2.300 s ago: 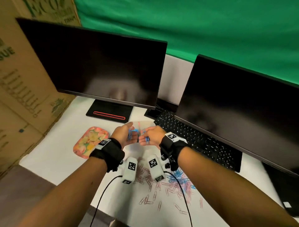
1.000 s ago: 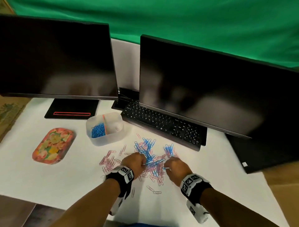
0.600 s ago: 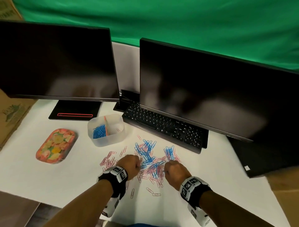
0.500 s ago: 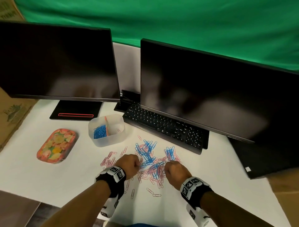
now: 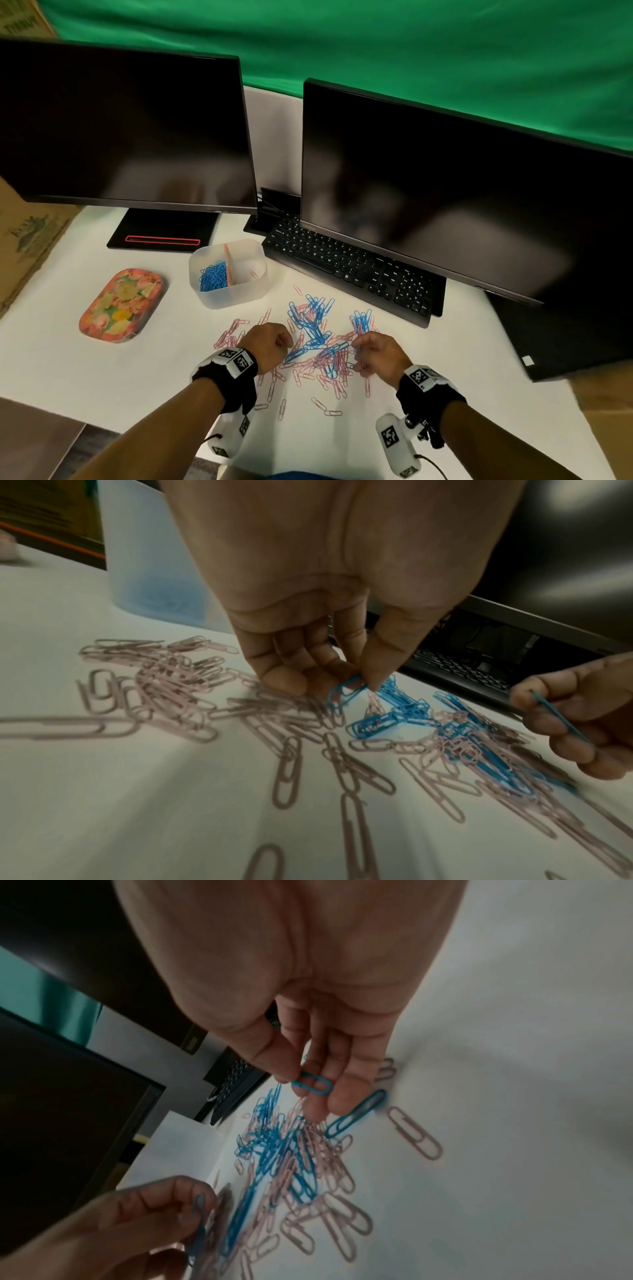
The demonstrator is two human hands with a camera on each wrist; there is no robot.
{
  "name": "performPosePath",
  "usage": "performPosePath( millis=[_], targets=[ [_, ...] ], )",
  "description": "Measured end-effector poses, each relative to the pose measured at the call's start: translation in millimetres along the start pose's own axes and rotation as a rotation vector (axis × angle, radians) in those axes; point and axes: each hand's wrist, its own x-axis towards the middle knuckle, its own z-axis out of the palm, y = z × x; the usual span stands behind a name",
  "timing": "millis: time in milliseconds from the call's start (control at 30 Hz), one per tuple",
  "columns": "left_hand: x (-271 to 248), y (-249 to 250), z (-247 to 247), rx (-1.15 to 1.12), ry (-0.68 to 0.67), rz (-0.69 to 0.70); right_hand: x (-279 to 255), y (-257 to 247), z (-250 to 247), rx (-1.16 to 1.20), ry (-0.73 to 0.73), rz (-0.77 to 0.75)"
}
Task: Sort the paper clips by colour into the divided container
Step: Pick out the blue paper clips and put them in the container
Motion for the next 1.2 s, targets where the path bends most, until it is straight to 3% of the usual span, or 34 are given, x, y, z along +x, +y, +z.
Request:
performPosePath(
  millis=[133, 300, 367, 467, 567, 667, 800, 933, 1200],
  targets=[
    [-0.2, -4.0, -1.5, -0.064, 0.045, -0.033, 3.1, -2.0, -0.4, 0.192, 0.010, 0.067],
    [-0.8, -10.7, -9.4, -0.110, 0.115, -0.036, 2.1, -3.0, -0.6, 0.251, 0.026, 0.082],
    [-0.6, -9.0, -11.2, -0.237, 0.119, -0.078, 1.3, -3.6, -1.0, 0.250, 0.039, 0.096],
    [0.7, -2.3, -12.2, -0.535, 0.106, -0.190, 1.8, -1.2, -2.3, 0.151, 0.058, 0.097],
    [4.0, 2.3, -11.4, -0.694, 0.068, -0.256, 1.1, 5.9, -2.4, -0.179, 0.072, -0.012],
    [3.7, 7.4, -6.8, -0.607, 0.019, -0.233, -6.2, 12.3, -2.0, -0.457, 0.127, -0.079],
    [0.6, 10.4, 4.8, -0.132, 0.035, -0.083, -13.5, 17.7, 2.3, -0.737, 0.119, -0.215],
    [-0.8, 10.0, 14.4, 0.176, 0.045, -0.007, -13.7, 19.5, 10.6, -0.850, 0.110, -0.267],
    [-1.1, 5.2, 13.3, 0.163, 0.082, 0.009, -6.3, 13.5, 14.1, -0.880, 0.079, -0.147]
  ],
)
